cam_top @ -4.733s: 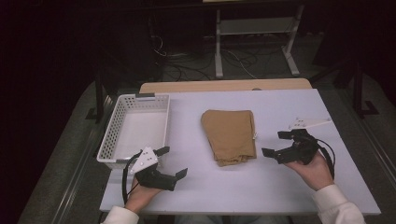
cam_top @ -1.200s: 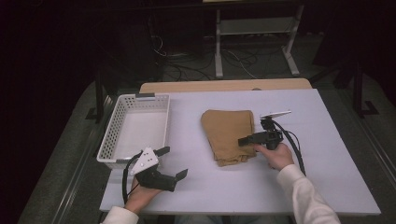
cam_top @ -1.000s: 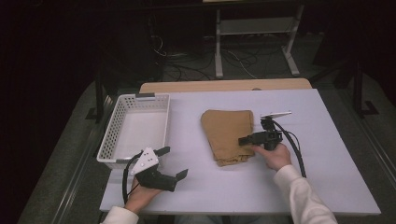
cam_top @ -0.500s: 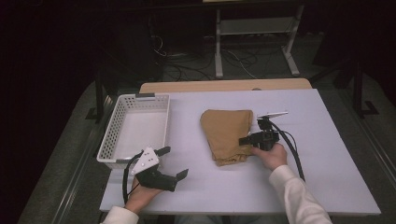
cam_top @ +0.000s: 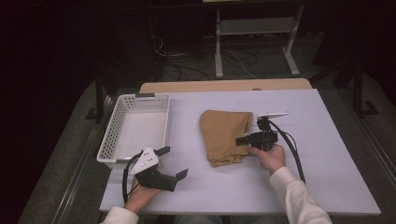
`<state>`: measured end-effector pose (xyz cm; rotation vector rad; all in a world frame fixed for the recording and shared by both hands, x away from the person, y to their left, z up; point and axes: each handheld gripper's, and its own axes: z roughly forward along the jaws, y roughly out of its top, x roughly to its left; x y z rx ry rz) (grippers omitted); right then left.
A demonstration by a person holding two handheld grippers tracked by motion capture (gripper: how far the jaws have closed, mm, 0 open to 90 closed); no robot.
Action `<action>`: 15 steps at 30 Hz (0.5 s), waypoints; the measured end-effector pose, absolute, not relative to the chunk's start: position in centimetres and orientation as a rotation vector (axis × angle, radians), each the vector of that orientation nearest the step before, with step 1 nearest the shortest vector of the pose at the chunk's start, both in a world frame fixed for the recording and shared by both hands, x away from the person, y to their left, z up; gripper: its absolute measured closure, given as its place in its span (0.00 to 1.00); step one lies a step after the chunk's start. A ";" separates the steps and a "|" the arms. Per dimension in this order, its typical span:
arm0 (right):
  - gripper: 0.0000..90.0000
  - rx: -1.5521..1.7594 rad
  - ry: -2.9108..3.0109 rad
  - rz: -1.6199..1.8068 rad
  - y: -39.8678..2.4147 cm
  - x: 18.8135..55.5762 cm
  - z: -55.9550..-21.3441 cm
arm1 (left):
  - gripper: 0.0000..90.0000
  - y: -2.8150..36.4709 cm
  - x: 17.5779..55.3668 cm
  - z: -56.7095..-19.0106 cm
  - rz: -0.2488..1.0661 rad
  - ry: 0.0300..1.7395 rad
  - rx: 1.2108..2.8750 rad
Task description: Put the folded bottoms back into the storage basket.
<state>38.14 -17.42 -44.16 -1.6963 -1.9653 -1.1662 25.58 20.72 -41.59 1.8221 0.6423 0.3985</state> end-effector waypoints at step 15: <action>0.92 -1.599 -1.885 -1.402 -16.4 37.5 -42.7 | 0.00 20.7 25.5 -41.6 0.400 0.642 1.822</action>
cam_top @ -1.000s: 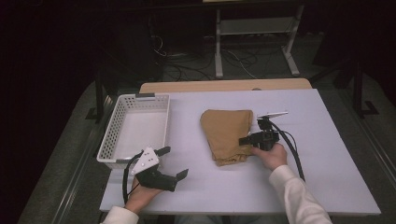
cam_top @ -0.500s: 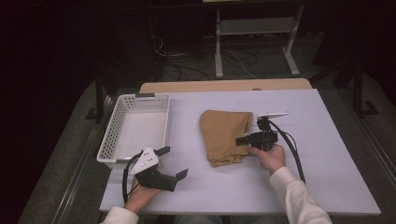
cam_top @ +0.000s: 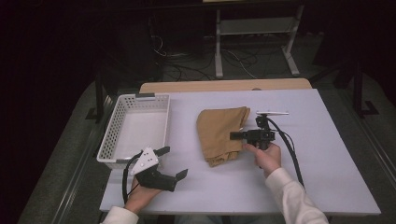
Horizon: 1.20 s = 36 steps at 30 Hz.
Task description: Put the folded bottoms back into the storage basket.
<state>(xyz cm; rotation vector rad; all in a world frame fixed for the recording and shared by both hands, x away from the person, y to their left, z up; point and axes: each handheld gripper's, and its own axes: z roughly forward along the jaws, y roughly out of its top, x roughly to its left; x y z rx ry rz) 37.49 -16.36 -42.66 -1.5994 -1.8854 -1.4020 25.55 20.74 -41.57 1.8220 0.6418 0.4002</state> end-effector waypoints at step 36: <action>0.92 -1.502 -1.958 -1.613 -14.6 37.7 -37.7 | 0.00 20.8 25.5 -41.5 0.400 0.640 1.817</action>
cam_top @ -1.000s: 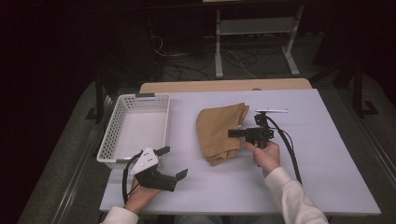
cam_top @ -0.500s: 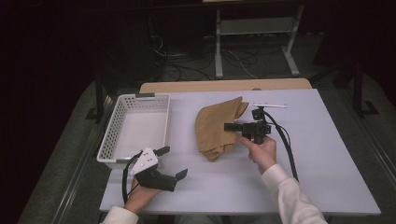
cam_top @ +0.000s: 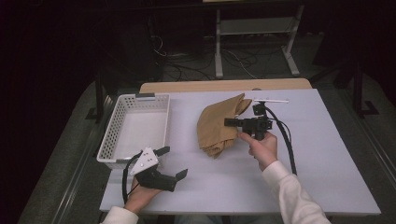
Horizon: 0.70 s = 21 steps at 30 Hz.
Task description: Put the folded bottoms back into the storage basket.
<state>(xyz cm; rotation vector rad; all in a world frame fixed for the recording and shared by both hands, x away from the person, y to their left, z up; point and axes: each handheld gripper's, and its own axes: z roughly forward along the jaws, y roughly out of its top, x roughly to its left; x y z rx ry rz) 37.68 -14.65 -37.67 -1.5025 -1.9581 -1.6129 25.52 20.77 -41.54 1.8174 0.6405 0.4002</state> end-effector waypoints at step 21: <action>0.92 -1.443 -2.022 -1.671 -13.6 38.1 -34.2 | 0.00 20.8 25.5 -41.5 0.398 0.640 1.817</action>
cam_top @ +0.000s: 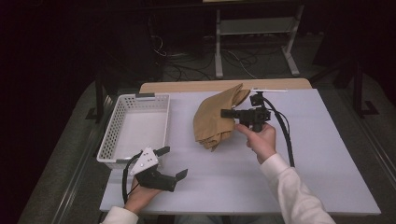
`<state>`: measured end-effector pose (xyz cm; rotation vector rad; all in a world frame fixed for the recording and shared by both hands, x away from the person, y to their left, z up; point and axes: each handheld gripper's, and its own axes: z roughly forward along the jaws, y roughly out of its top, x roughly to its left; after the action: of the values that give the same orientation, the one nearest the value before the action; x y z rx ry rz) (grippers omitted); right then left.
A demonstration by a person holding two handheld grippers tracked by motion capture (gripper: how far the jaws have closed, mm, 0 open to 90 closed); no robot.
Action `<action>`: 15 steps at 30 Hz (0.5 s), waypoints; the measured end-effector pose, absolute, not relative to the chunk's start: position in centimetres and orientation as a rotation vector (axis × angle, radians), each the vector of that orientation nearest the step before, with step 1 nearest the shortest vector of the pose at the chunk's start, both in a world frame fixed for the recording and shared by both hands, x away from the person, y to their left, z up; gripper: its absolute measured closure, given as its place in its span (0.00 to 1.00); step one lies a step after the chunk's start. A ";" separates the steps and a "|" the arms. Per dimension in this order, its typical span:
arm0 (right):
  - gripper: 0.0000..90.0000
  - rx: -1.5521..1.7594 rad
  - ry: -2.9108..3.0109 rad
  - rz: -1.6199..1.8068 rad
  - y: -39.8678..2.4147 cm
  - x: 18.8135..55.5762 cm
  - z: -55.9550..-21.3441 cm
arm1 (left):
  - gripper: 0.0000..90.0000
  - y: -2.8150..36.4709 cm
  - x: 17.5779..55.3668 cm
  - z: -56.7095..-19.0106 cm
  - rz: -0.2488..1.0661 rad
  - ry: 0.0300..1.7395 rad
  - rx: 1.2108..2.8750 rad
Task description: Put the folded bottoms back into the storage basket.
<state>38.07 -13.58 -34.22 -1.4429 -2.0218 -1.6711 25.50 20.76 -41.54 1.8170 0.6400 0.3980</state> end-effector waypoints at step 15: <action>0.92 -1.397 -2.051 -1.698 -12.5 38.2 -32.1 | 0.00 20.7 25.5 -41.6 0.399 0.639 1.819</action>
<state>38.20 -12.45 -32.13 -1.3965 -2.0508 -1.6976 25.50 20.74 -41.55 1.8193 0.6390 0.3986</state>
